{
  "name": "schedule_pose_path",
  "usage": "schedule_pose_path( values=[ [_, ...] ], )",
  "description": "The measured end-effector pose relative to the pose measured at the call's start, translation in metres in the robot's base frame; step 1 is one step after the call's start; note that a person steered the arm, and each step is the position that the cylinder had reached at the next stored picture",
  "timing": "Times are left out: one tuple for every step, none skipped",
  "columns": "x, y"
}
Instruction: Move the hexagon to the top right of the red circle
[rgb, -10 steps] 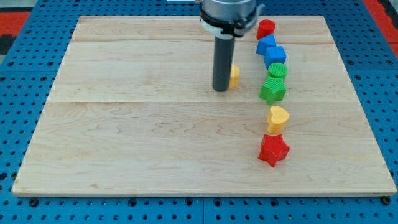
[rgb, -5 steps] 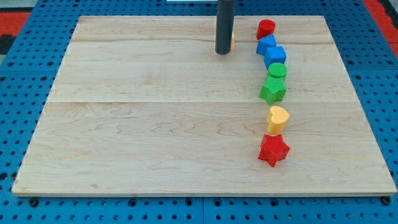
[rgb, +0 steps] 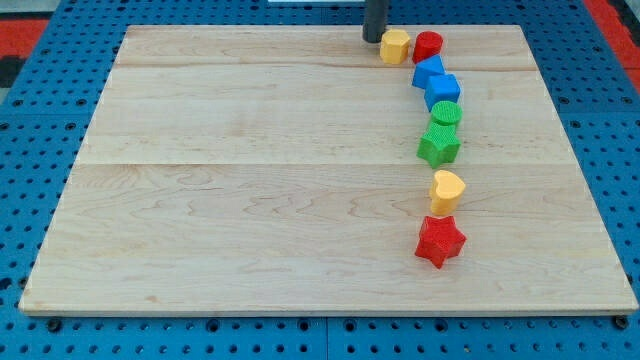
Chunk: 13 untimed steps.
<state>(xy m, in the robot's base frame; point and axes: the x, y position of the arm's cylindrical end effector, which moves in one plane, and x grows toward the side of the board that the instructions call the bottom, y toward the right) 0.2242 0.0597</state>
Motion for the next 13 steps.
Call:
schedule_pose_path(
  values=[
    [0.05,-0.008],
    [0.028,-0.008],
    [0.005,0.008],
    [0.028,-0.022],
    [0.037,0.012],
    [0.031,0.024],
    [0.017,0.017],
    [0.0,0.015],
    [-0.012,0.015],
    [-0.012,-0.005],
    [-0.013,0.015],
    [-0.017,0.059],
    [-0.017,0.07]
  ],
)
